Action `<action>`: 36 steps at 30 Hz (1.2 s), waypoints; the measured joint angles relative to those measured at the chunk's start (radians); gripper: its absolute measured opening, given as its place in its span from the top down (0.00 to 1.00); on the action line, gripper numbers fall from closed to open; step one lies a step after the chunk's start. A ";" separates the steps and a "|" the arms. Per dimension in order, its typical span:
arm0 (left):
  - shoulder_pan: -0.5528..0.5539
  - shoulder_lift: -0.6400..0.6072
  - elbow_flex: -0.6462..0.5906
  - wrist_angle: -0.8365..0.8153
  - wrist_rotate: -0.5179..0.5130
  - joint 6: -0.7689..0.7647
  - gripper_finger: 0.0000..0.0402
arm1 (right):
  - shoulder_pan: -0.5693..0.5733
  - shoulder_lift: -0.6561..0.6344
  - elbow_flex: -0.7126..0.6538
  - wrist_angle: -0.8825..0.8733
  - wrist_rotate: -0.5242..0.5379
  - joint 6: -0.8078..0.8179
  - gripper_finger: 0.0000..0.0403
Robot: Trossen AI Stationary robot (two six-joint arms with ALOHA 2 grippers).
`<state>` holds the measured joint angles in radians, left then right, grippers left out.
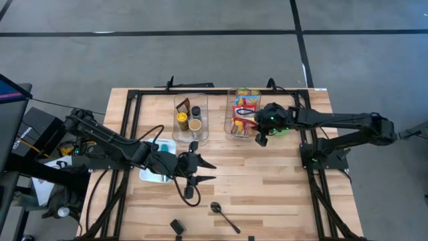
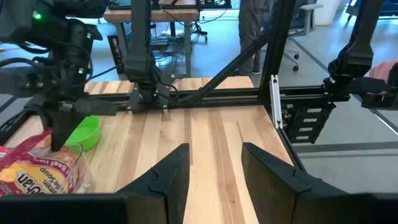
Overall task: Pick & Place Food Item
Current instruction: Put the dark red noodle pack into the right transparent bin
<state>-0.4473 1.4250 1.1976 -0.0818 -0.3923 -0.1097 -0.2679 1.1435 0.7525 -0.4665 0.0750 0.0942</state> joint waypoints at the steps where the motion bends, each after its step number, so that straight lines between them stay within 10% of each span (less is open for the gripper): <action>1: 0.000 0.000 0.000 0.000 0.000 0.000 0.65 | -0.006 0.007 0.000 0.004 0.000 0.000 0.96; 36: 0.000 0.000 -0.001 0.000 0.000 0.000 0.65 | -0.096 0.022 0.000 -0.002 -0.101 -0.008 0.90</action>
<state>-0.4473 1.4254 1.1969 -0.0822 -0.3923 -0.1097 -0.3637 1.1656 0.7525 -0.4683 -0.0261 0.0862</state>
